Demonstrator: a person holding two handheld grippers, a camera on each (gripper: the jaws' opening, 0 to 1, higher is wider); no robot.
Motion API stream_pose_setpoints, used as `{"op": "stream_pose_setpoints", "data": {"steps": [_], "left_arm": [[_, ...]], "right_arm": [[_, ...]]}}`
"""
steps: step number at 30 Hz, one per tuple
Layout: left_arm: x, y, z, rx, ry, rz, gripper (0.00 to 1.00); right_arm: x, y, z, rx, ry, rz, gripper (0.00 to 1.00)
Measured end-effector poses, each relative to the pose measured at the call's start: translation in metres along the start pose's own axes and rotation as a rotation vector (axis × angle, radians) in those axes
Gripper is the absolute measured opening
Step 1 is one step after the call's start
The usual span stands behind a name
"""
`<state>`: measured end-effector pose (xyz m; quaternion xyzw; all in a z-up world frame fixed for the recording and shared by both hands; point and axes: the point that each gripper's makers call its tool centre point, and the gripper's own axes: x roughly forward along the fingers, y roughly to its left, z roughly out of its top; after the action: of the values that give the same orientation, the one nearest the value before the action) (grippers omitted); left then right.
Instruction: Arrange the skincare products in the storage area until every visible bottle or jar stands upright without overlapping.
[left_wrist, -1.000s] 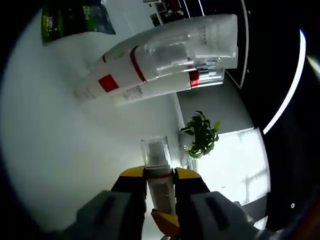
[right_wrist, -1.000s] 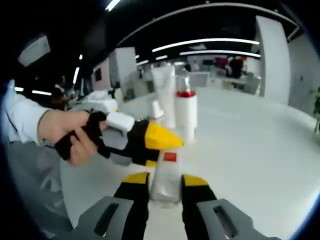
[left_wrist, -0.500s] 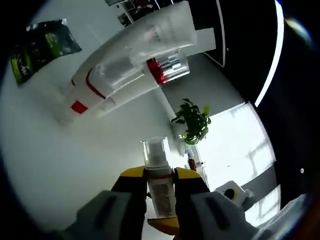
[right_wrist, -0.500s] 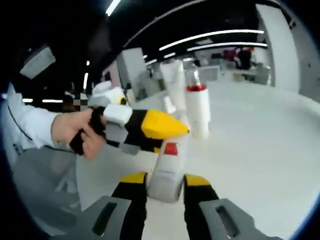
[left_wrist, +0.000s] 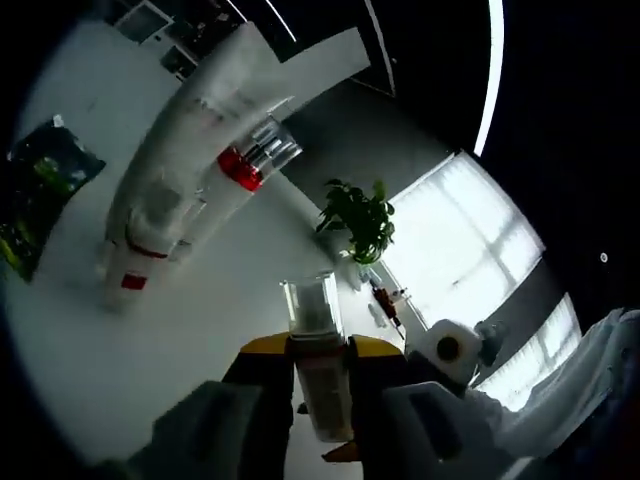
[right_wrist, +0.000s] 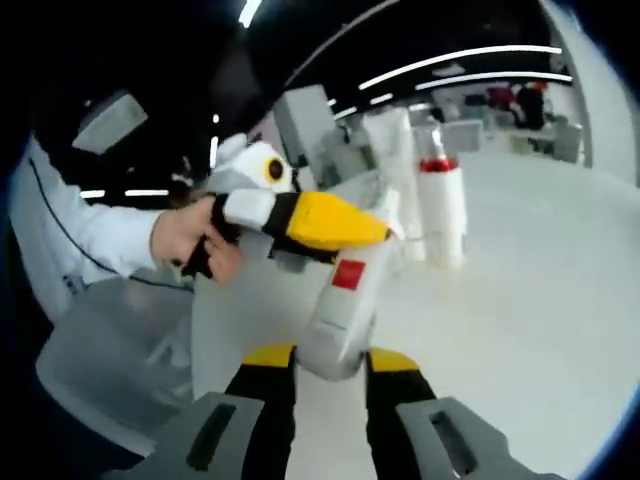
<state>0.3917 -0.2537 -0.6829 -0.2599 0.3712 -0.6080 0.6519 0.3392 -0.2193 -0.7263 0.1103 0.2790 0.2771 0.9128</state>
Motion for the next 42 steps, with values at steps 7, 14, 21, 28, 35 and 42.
{"op": "stream_pose_setpoints", "data": {"steps": [7,14,21,28,35,42], "left_arm": [[-0.004,-0.007,-0.005,0.122,0.055,-0.05,0.15],[-0.011,-0.029,-0.009,0.206,0.104,-0.189,0.15],[-0.019,-0.049,-0.006,0.288,0.103,-0.314,0.15],[-0.023,-0.059,-0.013,0.354,0.139,-0.395,0.15],[-0.021,-0.057,-0.016,0.413,0.141,-0.393,0.15],[-0.017,-0.052,-0.015,0.461,0.123,-0.386,0.15]], "right_arm": [[0.001,0.004,0.003,0.016,0.008,0.053,0.23],[0.001,0.03,0.007,-0.022,0.002,0.205,0.22],[-0.004,0.039,0.012,0.027,-0.038,0.266,0.19],[-0.007,0.048,0.023,0.035,-0.094,0.323,0.19],[-0.005,0.045,0.027,0.042,-0.122,0.335,0.17],[-0.001,0.036,0.026,-0.052,-0.11,0.312,0.17]]}}
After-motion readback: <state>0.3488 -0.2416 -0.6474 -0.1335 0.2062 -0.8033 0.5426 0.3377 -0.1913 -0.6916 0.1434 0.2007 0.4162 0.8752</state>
